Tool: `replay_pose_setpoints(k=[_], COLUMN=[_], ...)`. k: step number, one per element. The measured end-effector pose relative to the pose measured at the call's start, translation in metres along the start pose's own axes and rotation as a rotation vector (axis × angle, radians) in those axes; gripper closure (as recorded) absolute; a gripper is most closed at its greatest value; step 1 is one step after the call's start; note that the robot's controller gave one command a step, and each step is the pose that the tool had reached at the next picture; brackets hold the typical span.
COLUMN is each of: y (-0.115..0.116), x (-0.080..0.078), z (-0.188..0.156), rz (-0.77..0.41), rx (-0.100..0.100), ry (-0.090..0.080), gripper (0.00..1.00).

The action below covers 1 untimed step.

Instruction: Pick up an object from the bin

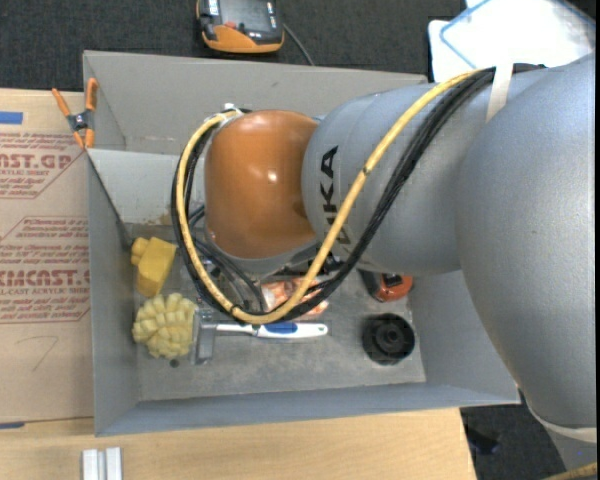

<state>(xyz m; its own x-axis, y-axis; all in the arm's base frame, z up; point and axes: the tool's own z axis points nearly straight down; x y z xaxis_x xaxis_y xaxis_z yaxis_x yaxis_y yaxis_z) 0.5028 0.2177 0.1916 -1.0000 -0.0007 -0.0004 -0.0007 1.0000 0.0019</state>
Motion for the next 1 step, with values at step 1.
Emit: replay_pose_setpoints(k=[1], y=[0.0000], x=[0.0000], z=[0.0000], rz=[0.000], rx=[0.000], ry=[0.000], gripper=[0.00])
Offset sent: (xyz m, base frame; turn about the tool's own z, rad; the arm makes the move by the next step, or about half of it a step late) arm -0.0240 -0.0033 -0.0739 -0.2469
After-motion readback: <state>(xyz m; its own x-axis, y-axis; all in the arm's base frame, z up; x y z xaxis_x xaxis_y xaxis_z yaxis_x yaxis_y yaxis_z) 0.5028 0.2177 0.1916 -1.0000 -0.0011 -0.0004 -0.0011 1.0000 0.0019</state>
